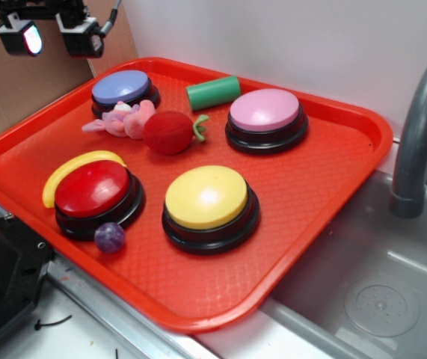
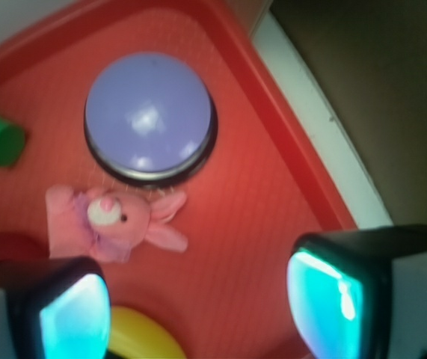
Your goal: Push the purple button.
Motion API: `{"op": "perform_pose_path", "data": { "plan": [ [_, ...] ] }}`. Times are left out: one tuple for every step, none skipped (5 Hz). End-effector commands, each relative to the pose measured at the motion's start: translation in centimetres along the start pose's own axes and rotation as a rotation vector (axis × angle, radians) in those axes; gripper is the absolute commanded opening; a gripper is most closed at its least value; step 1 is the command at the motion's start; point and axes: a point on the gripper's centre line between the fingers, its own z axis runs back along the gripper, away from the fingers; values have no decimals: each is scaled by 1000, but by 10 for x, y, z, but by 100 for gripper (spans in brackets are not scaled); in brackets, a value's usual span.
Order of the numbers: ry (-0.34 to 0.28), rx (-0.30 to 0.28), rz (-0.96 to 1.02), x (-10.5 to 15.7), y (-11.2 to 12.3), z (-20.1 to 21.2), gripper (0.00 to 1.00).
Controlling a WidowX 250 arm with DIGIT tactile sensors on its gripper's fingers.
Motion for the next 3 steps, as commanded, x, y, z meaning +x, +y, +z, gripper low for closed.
{"op": "perform_pose_path", "data": {
  "plan": [
    [-59,8,43,-1,13,33,100],
    [-74,-6,35,-7,14,42,100],
    [-78,-19,-12,-12,8,50,100]
  ]
}}
